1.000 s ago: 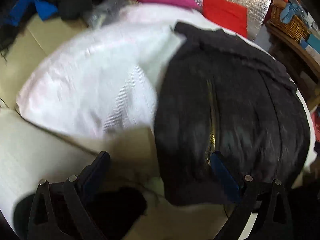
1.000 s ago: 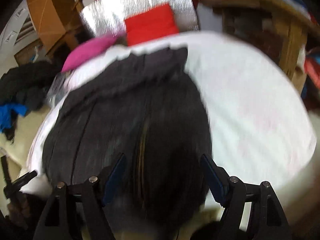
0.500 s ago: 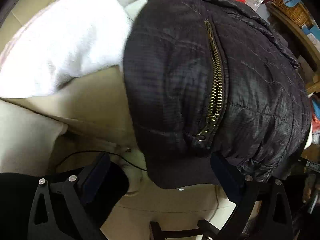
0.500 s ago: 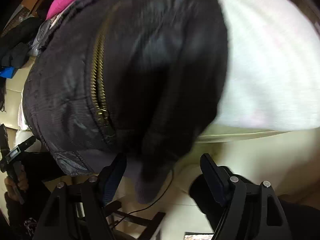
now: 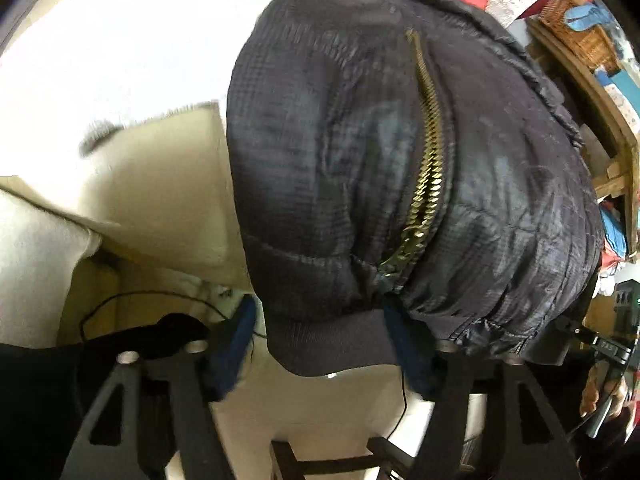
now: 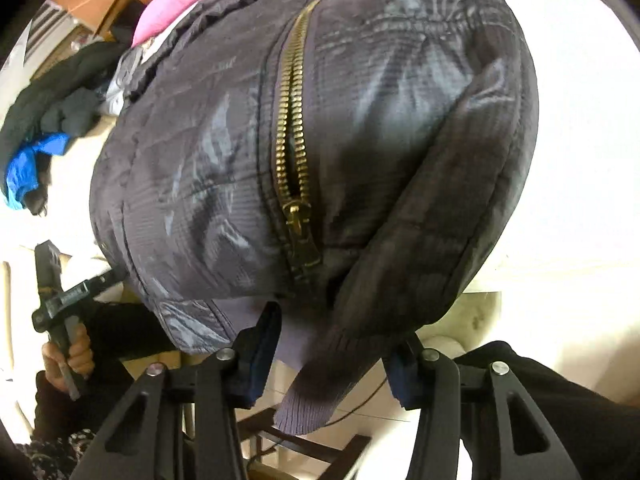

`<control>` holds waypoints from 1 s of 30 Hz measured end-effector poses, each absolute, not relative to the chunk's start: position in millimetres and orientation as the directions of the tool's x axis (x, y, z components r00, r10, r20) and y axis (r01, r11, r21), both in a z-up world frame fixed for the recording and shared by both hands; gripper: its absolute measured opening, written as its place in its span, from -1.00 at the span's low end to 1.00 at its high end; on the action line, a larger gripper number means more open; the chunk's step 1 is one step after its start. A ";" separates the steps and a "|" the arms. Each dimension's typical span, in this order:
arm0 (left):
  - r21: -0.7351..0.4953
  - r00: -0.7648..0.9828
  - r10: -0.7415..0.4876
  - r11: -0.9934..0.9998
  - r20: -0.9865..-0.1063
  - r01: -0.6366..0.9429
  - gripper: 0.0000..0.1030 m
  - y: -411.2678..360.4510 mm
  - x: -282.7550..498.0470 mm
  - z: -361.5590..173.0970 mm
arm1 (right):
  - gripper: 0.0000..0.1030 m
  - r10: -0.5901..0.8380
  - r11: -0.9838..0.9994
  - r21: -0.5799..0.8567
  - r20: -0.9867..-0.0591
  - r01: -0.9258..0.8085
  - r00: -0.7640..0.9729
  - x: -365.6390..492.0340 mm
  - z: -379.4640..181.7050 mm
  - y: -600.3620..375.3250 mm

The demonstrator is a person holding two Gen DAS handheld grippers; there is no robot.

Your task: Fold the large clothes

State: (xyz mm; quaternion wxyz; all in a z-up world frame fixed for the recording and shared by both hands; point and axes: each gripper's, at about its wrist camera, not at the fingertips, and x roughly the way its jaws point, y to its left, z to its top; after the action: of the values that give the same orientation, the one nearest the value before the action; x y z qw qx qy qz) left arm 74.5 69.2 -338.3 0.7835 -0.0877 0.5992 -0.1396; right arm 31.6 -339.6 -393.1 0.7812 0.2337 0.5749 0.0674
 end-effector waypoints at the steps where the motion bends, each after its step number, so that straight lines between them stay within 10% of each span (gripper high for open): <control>1: -0.296 0.228 -0.314 0.949 -0.922 0.110 0.66 69.6 76.0 -344.0 | 0.12 0.368 0.878 0.436 -0.879 0.198 0.305 34.4 -399.9 -337.5; 6: -0.281 0.155 -0.301 0.950 -0.941 0.138 0.69 57.0 86.7 -371.4 | 0.44 0.357 0.878 0.414 -0.900 0.239 0.248 51.6 -418.9 -332.0; 8: -0.281 0.175 -0.308 0.946 -0.935 0.163 0.22 53.8 85.9 -368.2 | 0.41 0.350 0.878 0.416 -0.895 0.235 0.276 53.4 -417.3 -327.6; 14: -0.317 0.212 -0.352 0.930 -0.911 0.184 -0.82 65.9 72.6 -349.4 | -0.48 0.368 0.863 0.457 -0.861 0.217 0.351 32.4 -384.7 -330.8; 30: -0.511 0.416 -0.655 0.754 -0.631 0.412 -0.82 81.2 93.2 -155.5 | -0.56 0.427 0.836 0.542 -0.545 -0.086 0.721 15.5 -187.1 -360.0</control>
State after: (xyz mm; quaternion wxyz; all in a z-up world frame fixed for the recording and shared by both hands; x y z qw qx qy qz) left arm 93.2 81.2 -155.5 0.8298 -0.1397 0.4342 -0.3215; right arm 15.5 -360.0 -187.1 0.8941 0.2476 0.3446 0.1436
